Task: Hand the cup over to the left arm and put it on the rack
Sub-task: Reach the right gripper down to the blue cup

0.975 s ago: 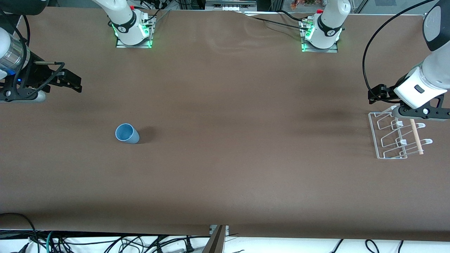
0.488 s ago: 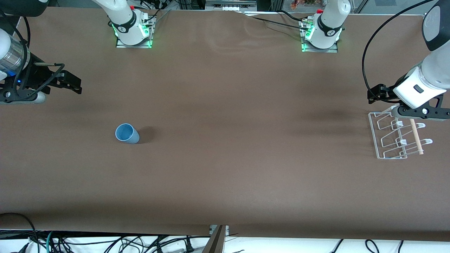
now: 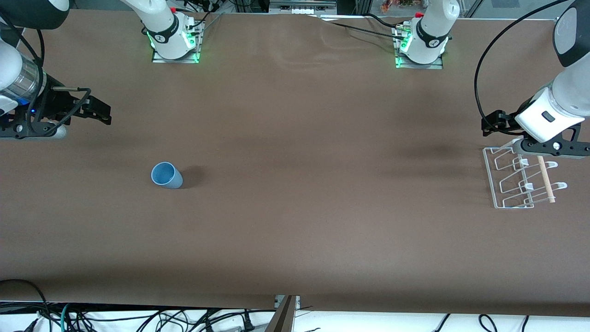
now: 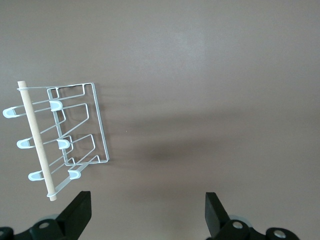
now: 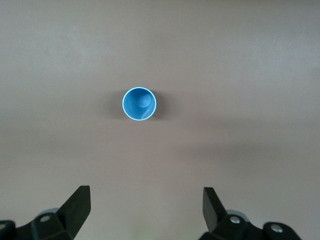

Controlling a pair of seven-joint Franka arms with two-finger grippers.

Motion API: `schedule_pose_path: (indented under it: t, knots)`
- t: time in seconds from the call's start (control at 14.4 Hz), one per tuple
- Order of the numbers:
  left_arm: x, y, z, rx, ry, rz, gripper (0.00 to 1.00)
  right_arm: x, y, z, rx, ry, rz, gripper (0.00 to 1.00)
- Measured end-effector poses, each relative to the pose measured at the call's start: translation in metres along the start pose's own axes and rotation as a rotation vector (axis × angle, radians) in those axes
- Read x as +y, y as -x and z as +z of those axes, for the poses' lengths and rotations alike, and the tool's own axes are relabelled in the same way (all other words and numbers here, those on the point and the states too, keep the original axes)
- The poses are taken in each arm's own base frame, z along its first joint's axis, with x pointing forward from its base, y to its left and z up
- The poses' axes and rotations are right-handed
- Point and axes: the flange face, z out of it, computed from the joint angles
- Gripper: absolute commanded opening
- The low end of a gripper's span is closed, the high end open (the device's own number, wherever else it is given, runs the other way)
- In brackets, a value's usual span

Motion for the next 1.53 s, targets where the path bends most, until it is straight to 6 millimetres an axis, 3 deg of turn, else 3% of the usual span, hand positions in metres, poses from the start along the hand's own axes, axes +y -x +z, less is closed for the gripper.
schedule_pose_path:
  t: [0.35, 0.63, 0.98, 1.25, 1.53]
  knots:
    - [0.000, 0.000, 0.000, 0.000, 0.000, 0.000, 1.00, -0.005, -0.001, 0.003, -0.004, 0.001, -0.007, 0.99]
    - [0.001, 0.000, 0.000, 0.000, 0.000, 0.001, 1.00, -0.002, -0.013, 0.021, -0.006, 0.003, -0.001, 0.99]
    - [0.007, -0.001, -0.005, 0.011, 0.000, 0.012, 1.00, 0.003, -0.053, 0.093, -0.052, 0.015, -0.053, 0.99]
    - [0.007, -0.001, -0.010, 0.022, -0.001, 0.012, 1.00, 0.016, -0.092, 0.172, -0.069, 0.023, -0.072, 0.99]
    - [0.007, -0.002, -0.010, 0.022, -0.001, 0.013, 1.00, 0.007, -0.105, 0.237, -0.137, 0.029, -0.101, 0.99]
